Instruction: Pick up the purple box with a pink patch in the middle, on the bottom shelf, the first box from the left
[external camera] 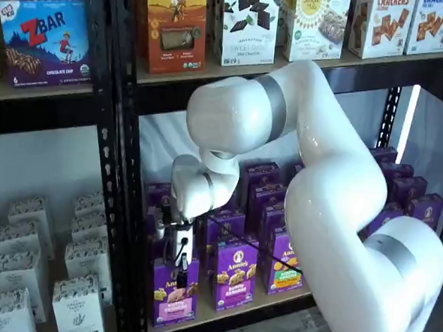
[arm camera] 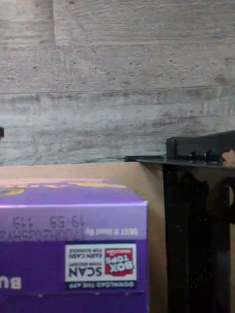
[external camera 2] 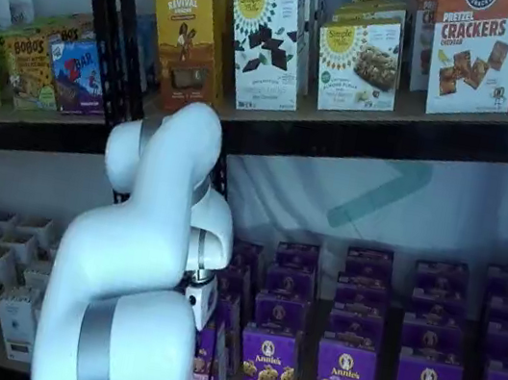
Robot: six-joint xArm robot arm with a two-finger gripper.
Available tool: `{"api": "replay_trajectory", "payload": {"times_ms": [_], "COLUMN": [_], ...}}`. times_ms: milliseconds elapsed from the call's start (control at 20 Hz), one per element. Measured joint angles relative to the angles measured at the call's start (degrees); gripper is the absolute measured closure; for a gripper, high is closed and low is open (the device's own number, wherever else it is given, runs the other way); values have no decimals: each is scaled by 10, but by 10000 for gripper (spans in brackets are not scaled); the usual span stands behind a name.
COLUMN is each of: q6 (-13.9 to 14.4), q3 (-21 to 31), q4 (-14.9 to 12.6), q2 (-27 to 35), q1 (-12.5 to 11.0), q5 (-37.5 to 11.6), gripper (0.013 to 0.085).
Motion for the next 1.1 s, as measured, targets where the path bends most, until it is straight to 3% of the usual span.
{"api": "replay_trajectory", "payload": {"times_ms": [100,150,350,1100], "q6": [-2,-2,1,8], "q3": [-3,-4,-7,-19], "q4": [2,1,-3,-8], "q2": [2,2,3,9], "q1": [-1,-1,-2,0], "q5": [3,4,12,29], "gripper": [210,210,330,330]}}
